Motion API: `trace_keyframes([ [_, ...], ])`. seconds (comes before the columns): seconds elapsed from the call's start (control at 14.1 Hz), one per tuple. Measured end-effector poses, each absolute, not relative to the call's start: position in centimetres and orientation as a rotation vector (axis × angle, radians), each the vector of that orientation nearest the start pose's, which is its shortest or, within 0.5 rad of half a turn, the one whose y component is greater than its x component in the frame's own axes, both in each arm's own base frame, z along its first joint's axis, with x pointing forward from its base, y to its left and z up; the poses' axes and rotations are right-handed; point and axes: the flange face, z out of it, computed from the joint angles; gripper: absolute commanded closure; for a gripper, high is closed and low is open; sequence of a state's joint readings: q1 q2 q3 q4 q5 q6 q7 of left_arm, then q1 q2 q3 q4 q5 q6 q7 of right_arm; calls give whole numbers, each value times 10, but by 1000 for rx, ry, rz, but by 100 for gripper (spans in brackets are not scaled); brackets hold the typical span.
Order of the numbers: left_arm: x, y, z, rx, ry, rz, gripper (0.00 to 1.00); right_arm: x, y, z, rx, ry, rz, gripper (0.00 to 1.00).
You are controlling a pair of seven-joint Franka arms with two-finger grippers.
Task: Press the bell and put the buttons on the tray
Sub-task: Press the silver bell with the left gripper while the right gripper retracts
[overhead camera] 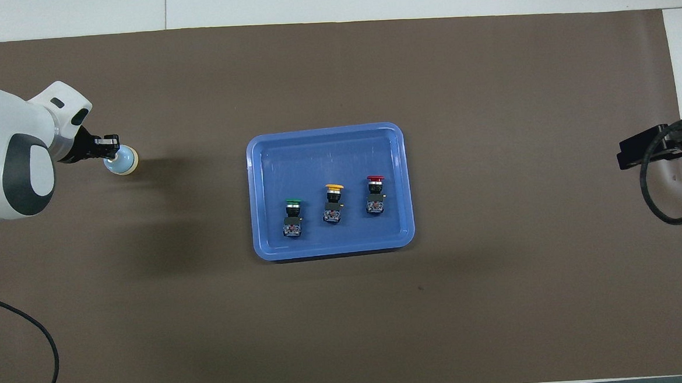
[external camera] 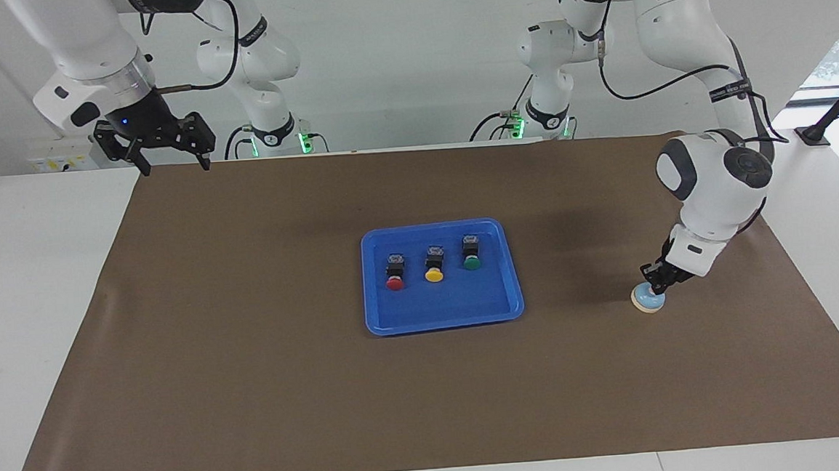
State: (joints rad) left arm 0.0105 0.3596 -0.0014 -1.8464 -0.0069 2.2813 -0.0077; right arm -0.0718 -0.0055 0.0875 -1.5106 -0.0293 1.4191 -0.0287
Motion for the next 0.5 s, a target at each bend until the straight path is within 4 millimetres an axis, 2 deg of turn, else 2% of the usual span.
trace_keyframes([
  [0.5,642,7,345,-3145,-35,-128,100,537,5,640,-3166,-64,146,0],
])
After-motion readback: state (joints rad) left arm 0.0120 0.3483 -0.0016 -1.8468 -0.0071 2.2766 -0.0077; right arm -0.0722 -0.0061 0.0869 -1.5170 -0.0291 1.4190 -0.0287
